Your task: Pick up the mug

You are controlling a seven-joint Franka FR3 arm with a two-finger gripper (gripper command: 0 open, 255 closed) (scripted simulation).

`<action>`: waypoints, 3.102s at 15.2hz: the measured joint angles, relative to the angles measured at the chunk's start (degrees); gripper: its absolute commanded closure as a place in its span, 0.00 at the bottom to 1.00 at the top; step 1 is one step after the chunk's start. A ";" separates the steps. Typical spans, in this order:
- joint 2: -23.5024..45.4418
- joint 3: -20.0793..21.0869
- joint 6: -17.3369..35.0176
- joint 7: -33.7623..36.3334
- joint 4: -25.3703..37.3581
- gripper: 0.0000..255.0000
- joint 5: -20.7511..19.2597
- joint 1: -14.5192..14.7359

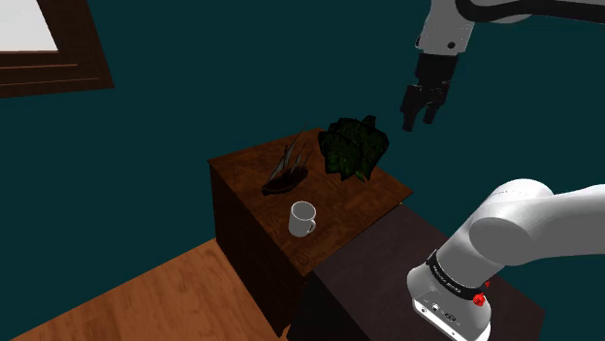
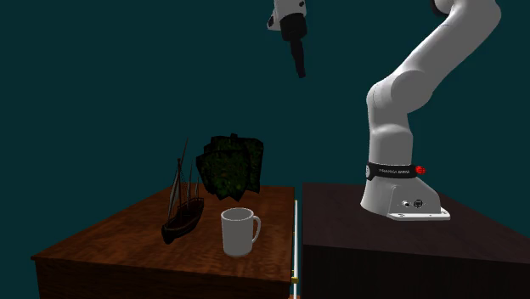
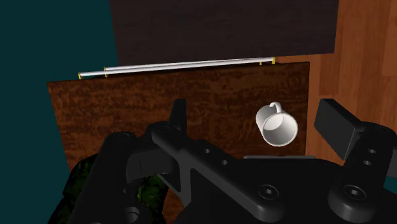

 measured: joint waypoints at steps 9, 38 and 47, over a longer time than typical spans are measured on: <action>5.06 0.97 15.37 0.10 -9.41 0.00 1.68 1.30; 62.09 5.17 73.85 -2.18 -6.48 0.00 6.81 6.50; 66.49 5.07 77.24 -2.35 -5.43 1.00 6.72 6.60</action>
